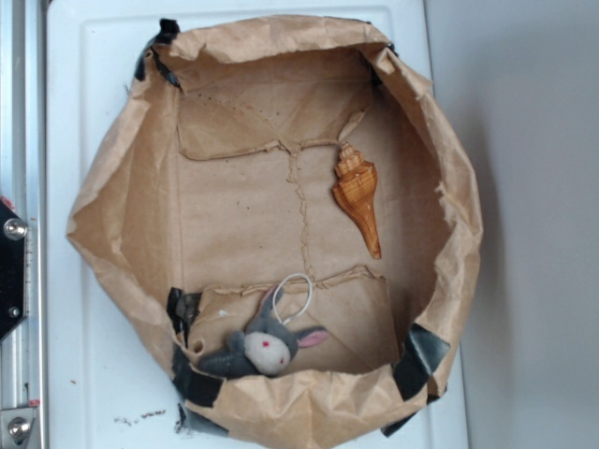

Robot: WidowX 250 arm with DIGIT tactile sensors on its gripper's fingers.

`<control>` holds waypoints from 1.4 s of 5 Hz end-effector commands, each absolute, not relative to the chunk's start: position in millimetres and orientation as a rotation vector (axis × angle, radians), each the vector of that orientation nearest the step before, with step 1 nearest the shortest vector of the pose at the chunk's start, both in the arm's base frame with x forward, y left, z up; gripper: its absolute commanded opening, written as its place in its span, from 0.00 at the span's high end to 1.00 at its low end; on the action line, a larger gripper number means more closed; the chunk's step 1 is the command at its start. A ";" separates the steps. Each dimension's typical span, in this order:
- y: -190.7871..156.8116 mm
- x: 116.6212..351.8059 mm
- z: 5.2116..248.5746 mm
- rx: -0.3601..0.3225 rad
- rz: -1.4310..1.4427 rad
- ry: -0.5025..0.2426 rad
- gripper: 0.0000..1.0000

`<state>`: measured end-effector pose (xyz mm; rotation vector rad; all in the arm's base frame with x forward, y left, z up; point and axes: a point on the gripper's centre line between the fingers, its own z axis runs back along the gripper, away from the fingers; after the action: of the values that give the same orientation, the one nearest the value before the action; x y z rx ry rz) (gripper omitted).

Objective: Grab the gray animal.

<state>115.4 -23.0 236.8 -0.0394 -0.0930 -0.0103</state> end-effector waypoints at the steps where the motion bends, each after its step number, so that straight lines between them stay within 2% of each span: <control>1: -23.0 115.4 236.8 -0.039 -0.010 -0.093 0.00; 2: -35.6 165.4 231.7 -0.047 0.072 -0.103 0.00; 3: -35.3 214.3 227.5 -0.075 0.123 -0.150 0.00; 4: -20.9 252.6 215.5 -0.106 0.299 -0.297 0.00; 5: -6.0 270.1 196.8 -0.096 0.517 -0.407 0.00; 6: 4.9 280.0 176.3 -0.084 0.728 -0.390 0.00; 7: 1.7 281.6 155.4 -0.094 0.810 -0.274 0.00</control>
<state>279.3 -16.6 132.0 -0.0771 -0.2046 0.7869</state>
